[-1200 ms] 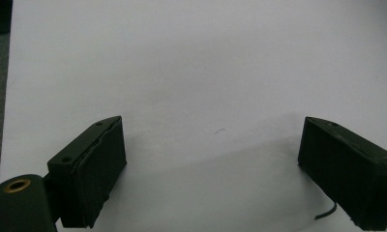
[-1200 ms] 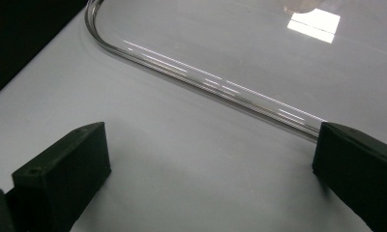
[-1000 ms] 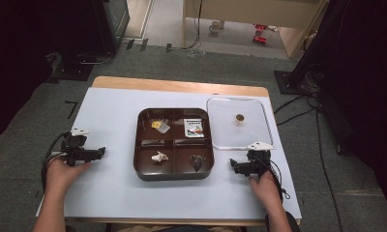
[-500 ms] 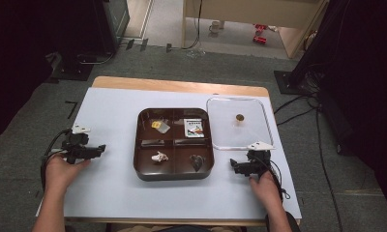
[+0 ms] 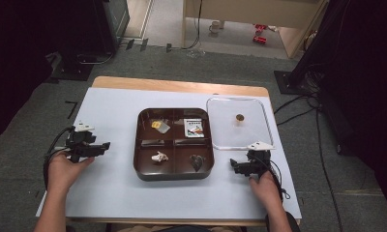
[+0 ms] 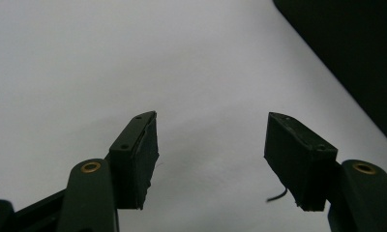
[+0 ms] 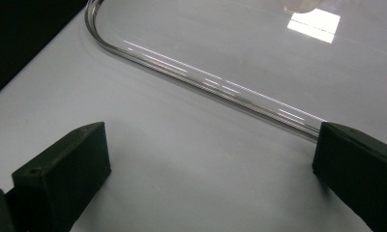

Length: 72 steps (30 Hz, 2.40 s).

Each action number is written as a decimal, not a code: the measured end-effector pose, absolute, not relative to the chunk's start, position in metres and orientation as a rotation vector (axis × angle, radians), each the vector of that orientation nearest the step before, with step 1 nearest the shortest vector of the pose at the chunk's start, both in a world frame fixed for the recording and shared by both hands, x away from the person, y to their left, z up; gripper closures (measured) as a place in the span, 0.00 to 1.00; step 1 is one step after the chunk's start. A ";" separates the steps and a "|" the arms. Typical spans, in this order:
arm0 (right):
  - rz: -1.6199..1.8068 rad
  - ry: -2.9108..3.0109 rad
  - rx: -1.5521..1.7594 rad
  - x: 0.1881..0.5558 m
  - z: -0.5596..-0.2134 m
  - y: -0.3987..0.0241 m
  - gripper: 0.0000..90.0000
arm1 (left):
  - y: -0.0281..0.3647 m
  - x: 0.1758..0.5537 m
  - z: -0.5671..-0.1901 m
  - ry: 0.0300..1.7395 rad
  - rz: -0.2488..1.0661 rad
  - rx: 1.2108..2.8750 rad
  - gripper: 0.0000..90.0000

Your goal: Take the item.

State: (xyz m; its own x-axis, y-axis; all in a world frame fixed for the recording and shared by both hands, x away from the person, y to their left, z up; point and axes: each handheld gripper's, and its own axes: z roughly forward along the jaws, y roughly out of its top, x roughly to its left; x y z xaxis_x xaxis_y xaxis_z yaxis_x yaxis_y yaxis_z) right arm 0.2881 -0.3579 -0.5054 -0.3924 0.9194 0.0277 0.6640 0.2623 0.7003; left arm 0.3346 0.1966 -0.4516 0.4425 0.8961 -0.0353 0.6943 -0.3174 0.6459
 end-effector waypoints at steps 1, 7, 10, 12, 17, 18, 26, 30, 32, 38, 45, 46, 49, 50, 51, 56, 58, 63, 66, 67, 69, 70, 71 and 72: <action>0.903 2.153 1.440 0.288 -0.505 -0.358 0.00 | 0.194 0.334 -0.450 1.321 0.437 2.106 0.41; 0.903 2.153 1.440 0.288 -0.505 -0.358 0.00 | 0.183 0.334 -0.445 1.259 0.426 2.123 0.41; 0.902 2.153 1.440 0.288 -0.505 -0.358 0.00 | 0.179 0.333 -0.442 1.236 0.421 2.122 0.42; 0.901 2.153 1.439 0.288 -0.505 -0.358 0.00 | 0.176 0.333 -0.439 1.220 0.420 2.121 0.42; 0.901 2.153 1.440 0.288 -0.505 -0.358 0.00 | 0.169 0.334 -0.436 1.186 0.411 2.120 0.43; 0.901 2.153 1.440 0.288 -0.505 -0.358 0.00 | 0.167 0.334 -0.435 1.177 0.412 2.121 0.44; 0.902 2.152 1.439 0.288 -0.505 -0.358 0.00 | 0.151 0.332 -0.424 1.095 0.399 2.114 0.45; 0.902 2.152 1.438 0.288 -0.505 -0.358 0.00 | 0.141 0.331 -0.421 1.046 0.372 2.113 0.44; 0.901 2.151 1.436 0.288 -0.506 -0.358 0.00 | 0.138 0.331 -0.420 1.028 0.371 2.117 0.44; 0.901 2.151 1.436 0.288 -0.506 -0.358 0.00 | 0.131 0.330 -0.417 1.006 0.370 2.118 0.44; 0.902 2.151 1.439 0.288 -0.505 -0.358 0.00 | 0.120 0.329 -0.413 0.969 0.352 2.112 0.44; 0.901 2.151 1.438 0.288 -0.505 -0.358 0.00 | 0.117 0.329 -0.413 0.955 0.350 2.120 0.44; 0.901 2.150 1.438 0.288 -0.505 -0.357 0.00 | 0.111 0.328 -0.413 0.933 0.340 2.126 0.46; 0.901 2.150 1.438 0.288 -0.505 -0.357 0.00 | 0.109 0.328 -0.413 0.928 0.335 2.129 0.46; 0.901 2.150 1.438 0.288 -0.505 -0.357 0.00 | 0.109 0.328 -0.413 0.928 0.335 2.129 0.46; 0.901 2.150 1.438 0.288 -0.505 -0.357 0.00 | 0.100 0.326 -0.415 0.901 0.319 2.141 0.45; 0.901 2.150 1.438 0.288 -0.505 -0.357 0.00 | 0.097 0.326 -0.416 0.895 0.309 2.146 0.45; 0.901 2.150 1.438 0.288 -0.505 -0.357 0.00 | 0.091 0.326 -0.418 0.886 0.285 2.146 0.45; 0.901 2.150 1.437 0.288 -0.505 -0.357 0.00 | 0.084 0.326 -0.422 0.866 0.266 2.157 0.45; 0.901 2.150 1.437 0.288 -0.505 -0.357 0.00 | 0.082 0.326 -0.422 0.864 0.259 2.162 0.45; 0.901 2.150 1.438 0.288 -0.505 -0.357 0.00 | 0.079 0.327 -0.424 0.856 0.248 2.166 0.46; 0.901 2.150 1.437 0.288 -0.505 -0.357 0.00 | 0.075 0.327 -0.427 0.846 0.247 2.179 0.46; 0.901 2.150 1.437 0.288 -0.506 -0.357 0.00 | 0.073 0.328 -0.428 0.838 0.242 2.188 0.46; 0.901 2.150 1.437 0.288 -0.505 -0.357 0.00 | 0.071 0.328 -0.429 0.833 0.240 2.192 0.46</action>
